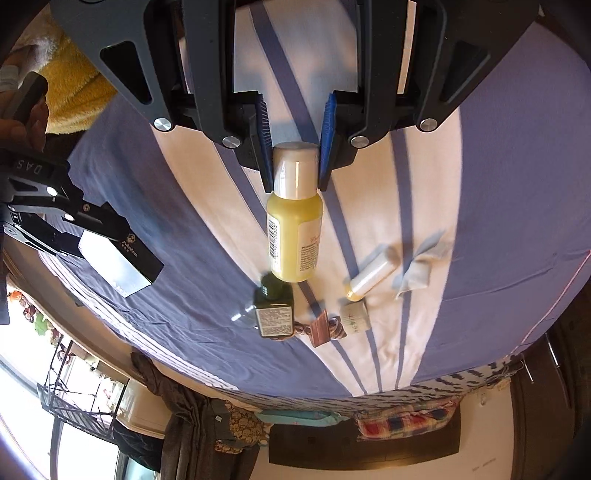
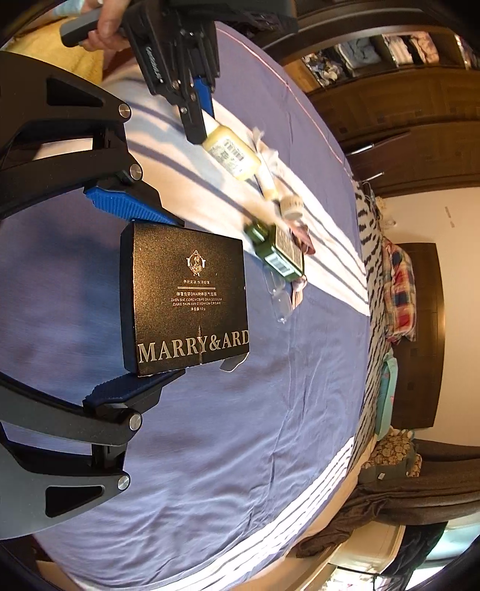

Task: Collect trash
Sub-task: 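Grasp the yellow bottle with the left tool while the right holds the box, then lower both tools to the bin and release the box and yellow bottle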

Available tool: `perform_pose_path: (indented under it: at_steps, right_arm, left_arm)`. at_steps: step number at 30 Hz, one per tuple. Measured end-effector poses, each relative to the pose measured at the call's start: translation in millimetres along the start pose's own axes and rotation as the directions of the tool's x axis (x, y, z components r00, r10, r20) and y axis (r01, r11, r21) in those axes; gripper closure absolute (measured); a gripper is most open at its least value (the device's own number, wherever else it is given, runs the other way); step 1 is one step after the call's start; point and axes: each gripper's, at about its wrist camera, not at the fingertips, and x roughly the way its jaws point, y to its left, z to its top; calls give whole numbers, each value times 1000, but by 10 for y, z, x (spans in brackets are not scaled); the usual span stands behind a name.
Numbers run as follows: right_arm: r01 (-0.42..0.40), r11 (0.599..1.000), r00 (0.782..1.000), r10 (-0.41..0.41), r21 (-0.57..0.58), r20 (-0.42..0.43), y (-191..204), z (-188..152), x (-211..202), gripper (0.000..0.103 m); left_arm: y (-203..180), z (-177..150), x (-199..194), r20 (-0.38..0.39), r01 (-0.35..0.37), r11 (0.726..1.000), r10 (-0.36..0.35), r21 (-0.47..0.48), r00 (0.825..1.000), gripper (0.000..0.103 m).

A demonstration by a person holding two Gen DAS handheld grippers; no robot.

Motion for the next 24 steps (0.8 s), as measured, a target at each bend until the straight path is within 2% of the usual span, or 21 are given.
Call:
perform_pose_path:
  at_steps: [7,13,20,24]
  right_arm:
    - [-17,1000,999,17,10,35,143,-346,-499,31]
    - [-52,998,998,51,22,40,232,-698,-826,31]
    - [-73,996,997,74,49,-18,294,-1193,-954,31]
    - [-66,997,996,69,50,-64,313,-1413,-910,31]
  left_arm:
    - [-167,-412,-601,45,-16,1000,16,-3,999,82]
    - [-366,-829,-957,61,-3,1000,3,-2,998,82]
    - [-502,-1247,-1029,21,13,1000,-13,10,1000,82]
    - [-547,-1494,-909,-42,19,1000,-18,13,999,82]
